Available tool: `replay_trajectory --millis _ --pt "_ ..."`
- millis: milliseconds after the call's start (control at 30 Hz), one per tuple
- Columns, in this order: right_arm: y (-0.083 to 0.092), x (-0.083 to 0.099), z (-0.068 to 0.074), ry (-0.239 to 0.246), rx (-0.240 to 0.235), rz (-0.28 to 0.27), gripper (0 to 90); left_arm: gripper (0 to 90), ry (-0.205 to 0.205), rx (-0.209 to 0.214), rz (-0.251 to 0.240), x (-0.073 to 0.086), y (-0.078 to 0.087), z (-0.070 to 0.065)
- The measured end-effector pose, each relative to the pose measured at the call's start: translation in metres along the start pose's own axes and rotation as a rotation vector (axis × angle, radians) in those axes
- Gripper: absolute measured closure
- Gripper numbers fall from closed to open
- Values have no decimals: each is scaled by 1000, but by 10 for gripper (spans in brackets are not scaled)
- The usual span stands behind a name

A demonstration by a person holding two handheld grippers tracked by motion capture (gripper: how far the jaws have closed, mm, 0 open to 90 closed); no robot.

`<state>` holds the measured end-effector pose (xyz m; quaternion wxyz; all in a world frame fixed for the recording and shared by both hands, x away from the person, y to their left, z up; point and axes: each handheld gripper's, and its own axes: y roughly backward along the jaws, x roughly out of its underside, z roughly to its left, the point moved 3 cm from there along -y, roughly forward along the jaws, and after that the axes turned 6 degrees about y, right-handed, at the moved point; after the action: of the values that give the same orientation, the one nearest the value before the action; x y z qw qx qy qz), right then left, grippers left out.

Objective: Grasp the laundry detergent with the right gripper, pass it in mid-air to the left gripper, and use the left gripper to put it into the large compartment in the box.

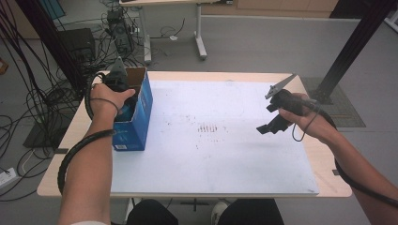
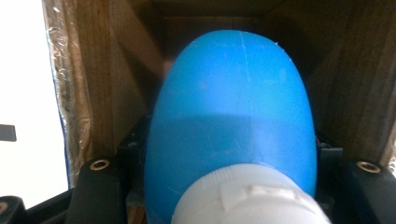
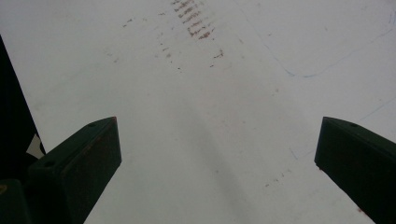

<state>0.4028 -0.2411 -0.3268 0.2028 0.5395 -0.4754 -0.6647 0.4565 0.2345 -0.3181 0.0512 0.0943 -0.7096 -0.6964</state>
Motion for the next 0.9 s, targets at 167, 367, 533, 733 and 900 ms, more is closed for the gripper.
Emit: replay_trajectory --millis 167,367,533,733,900 --pt "0 -1 0 0 -1 -2 4 364 2 0 -1 0 0 1" --pt "2 -3 0 3 -1 -6 4 365 -2 -5 -3 0 0 0" --pt "1 -1 1 1 -1 -5 4 366 -2 -10 -2 1 1 -1" --pt "0 0 1 2 -3 -5 4 365 -5 -14 3 0 1 -2" --pt "1 0 1 1 -3 -7 4 366 -4 -14 2 0 1 -1"
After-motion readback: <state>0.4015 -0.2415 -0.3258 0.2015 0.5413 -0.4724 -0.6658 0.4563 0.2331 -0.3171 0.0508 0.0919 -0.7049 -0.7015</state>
